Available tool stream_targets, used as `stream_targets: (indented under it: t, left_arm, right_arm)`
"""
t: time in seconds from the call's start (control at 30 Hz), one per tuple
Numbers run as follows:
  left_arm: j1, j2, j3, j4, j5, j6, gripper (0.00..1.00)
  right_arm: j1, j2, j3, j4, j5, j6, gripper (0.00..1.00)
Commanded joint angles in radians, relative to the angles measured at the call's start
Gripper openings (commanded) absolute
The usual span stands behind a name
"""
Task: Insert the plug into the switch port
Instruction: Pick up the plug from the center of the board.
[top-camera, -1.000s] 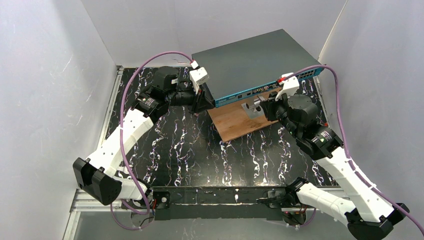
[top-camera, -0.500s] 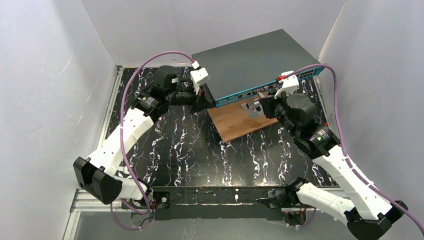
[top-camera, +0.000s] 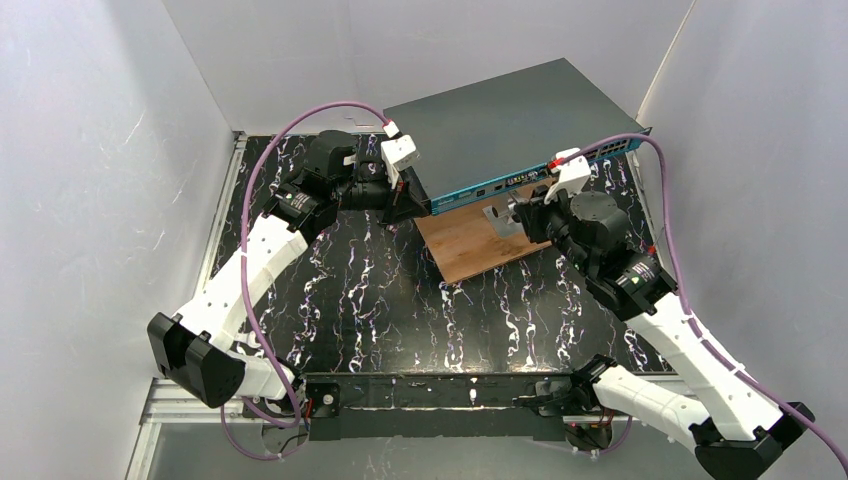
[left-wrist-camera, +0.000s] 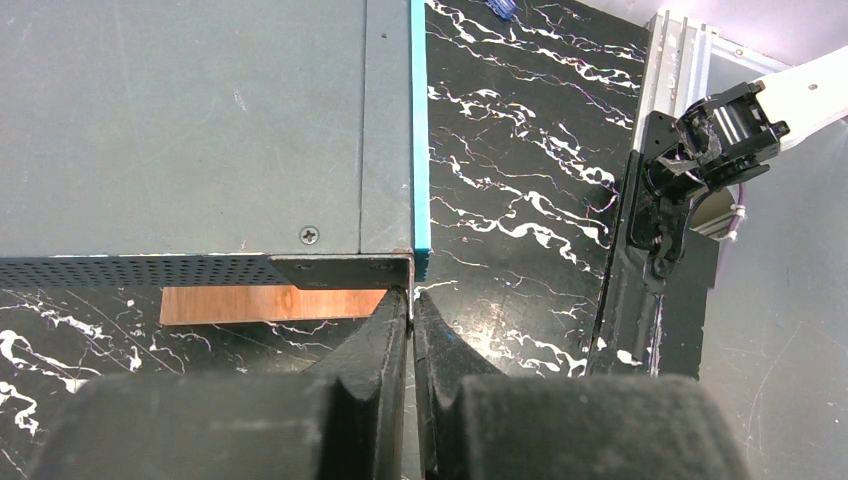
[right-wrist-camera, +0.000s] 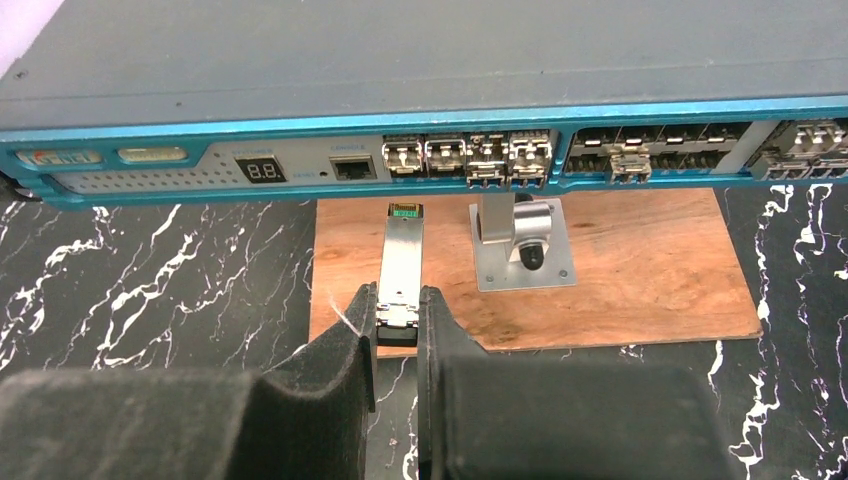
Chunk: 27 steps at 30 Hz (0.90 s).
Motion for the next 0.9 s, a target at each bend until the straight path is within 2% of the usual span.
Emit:
stream_targets:
  t: [0.0, 0.33, 0.87]
  left_arm:
    - [-0.006, 0.004, 0.024, -0.024, 0.055, -0.028, 0.0]
    - [-0.006, 0.007, 0.029, -0.023, 0.073, -0.032, 0.0]
    - [-0.006, 0.003, 0.031, -0.027, 0.092, -0.026, 0.0]
  right_arm:
    - [-0.003, -0.016, -0.003, 0.035, -0.013, -0.032, 0.01]
    - [-0.003, -0.033, -0.042, 0.107, 0.101, -0.044, 0.01]
    - [-0.003, -0.02, -0.048, 0.168, 0.093, -0.046, 0.01]
